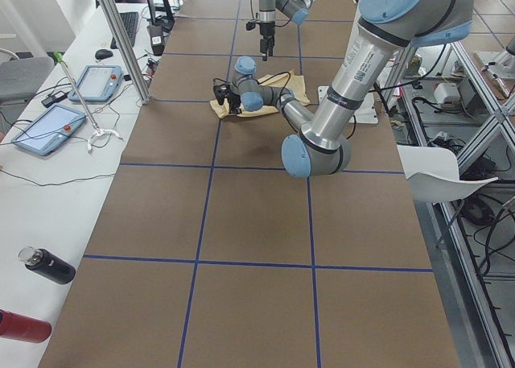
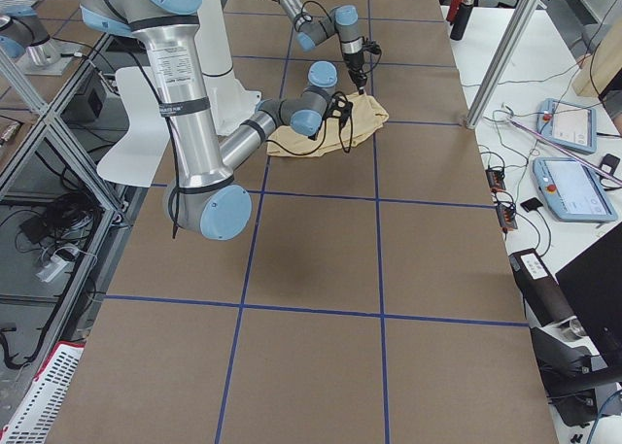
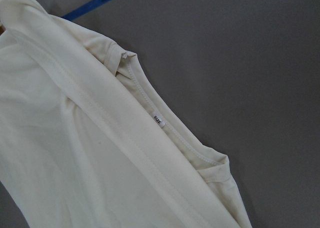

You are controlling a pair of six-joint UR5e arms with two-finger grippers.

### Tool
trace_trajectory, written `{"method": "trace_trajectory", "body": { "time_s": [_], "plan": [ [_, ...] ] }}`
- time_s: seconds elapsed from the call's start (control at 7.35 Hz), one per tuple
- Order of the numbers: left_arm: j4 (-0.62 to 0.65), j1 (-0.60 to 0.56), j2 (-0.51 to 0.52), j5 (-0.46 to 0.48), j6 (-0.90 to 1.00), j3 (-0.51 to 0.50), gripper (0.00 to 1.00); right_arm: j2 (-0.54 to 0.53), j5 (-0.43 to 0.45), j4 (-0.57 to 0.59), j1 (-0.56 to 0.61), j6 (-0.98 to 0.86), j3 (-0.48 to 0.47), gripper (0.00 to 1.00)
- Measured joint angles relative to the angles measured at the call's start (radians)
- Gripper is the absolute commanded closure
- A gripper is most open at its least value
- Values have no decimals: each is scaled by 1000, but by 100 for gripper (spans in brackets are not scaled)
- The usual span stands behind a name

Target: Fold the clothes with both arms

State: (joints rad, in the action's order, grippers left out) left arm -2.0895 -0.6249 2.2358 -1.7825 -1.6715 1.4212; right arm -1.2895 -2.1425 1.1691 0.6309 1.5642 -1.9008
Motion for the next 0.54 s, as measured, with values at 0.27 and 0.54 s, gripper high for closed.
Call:
{"method": "trace_trajectory", "body": {
  "time_s": [0.27, 0.54],
  "plan": [
    [-105, -15, 54, 61, 22, -113, 100, 3, 31, 0, -4, 0, -2, 0],
    [-232, -17, 118, 120, 24, -246, 100, 3, 53, 0, -7, -1, -3, 0]
  ]
}}
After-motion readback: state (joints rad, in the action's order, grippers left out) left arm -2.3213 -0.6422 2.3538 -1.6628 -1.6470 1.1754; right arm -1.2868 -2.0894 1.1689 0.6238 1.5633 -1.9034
